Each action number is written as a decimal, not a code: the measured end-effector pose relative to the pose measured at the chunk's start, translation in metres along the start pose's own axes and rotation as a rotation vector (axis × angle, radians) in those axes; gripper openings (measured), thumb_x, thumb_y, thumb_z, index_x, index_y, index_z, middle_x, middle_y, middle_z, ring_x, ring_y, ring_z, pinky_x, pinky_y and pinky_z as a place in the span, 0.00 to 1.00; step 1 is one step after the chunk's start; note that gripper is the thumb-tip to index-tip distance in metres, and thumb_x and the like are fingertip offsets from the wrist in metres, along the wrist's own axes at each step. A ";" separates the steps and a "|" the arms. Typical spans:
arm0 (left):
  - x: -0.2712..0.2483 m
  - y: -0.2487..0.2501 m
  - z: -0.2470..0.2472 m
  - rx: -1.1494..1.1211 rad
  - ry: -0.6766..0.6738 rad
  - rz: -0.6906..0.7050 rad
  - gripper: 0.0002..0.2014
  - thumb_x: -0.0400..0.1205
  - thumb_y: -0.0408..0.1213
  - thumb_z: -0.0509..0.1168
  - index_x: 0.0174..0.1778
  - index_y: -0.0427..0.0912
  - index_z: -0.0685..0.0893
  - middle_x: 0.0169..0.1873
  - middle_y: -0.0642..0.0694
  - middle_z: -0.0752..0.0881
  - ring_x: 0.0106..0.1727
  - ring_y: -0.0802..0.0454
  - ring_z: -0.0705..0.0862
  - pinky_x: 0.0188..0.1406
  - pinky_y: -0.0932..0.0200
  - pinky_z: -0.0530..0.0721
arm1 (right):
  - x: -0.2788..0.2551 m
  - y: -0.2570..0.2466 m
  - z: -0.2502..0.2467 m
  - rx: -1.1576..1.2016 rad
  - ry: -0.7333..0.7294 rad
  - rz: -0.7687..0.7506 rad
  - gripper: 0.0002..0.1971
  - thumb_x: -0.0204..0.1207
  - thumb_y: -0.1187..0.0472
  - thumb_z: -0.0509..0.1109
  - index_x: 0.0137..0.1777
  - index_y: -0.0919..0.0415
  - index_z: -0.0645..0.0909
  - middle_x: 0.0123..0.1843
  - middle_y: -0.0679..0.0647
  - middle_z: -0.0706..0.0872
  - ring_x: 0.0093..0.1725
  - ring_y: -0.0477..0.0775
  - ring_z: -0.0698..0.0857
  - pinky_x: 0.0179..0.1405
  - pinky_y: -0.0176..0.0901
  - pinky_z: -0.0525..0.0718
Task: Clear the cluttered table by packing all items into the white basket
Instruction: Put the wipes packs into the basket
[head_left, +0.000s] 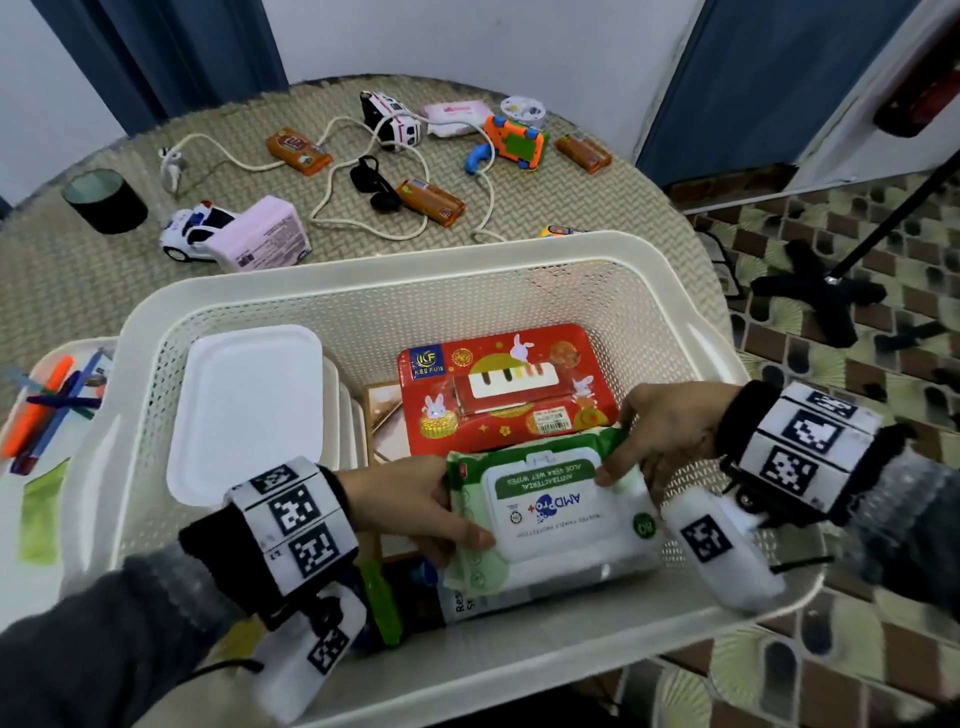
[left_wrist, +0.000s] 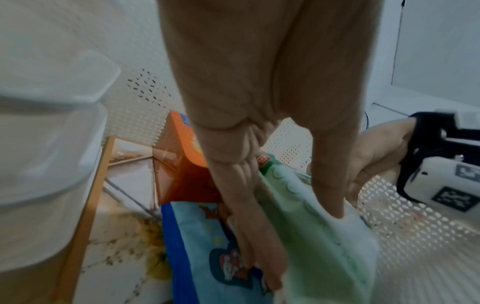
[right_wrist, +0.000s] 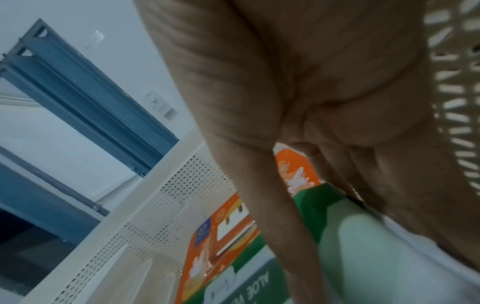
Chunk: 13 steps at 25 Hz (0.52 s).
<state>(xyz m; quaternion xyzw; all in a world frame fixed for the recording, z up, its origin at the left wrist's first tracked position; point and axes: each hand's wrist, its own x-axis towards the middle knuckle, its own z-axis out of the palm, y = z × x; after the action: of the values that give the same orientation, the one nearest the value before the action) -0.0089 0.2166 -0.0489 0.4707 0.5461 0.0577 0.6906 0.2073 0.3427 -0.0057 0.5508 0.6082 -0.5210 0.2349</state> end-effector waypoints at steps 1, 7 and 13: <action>0.001 0.000 0.003 0.000 -0.040 -0.004 0.24 0.78 0.33 0.71 0.70 0.46 0.74 0.61 0.43 0.86 0.53 0.48 0.88 0.50 0.53 0.89 | 0.001 0.001 0.001 -0.026 0.000 0.021 0.08 0.68 0.72 0.78 0.43 0.66 0.82 0.30 0.58 0.88 0.35 0.61 0.84 0.38 0.50 0.88; 0.010 -0.007 0.006 0.056 -0.045 0.018 0.24 0.78 0.34 0.71 0.67 0.49 0.72 0.61 0.44 0.86 0.57 0.48 0.87 0.48 0.58 0.88 | 0.014 0.005 -0.003 -0.135 0.064 0.103 0.22 0.66 0.70 0.80 0.59 0.75 0.80 0.55 0.72 0.87 0.52 0.71 0.88 0.57 0.64 0.85; 0.006 0.001 0.004 0.105 0.277 -0.002 0.13 0.74 0.44 0.75 0.46 0.44 0.79 0.43 0.45 0.90 0.37 0.55 0.89 0.35 0.62 0.88 | 0.004 -0.005 -0.002 -0.308 0.236 -0.103 0.18 0.67 0.66 0.80 0.56 0.62 0.83 0.44 0.50 0.83 0.43 0.51 0.81 0.31 0.33 0.79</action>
<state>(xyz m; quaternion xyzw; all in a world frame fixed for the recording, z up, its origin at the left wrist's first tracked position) -0.0027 0.2184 -0.0522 0.4933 0.6390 0.0929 0.5828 0.2023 0.3475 -0.0067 0.5337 0.7314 -0.3652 0.2166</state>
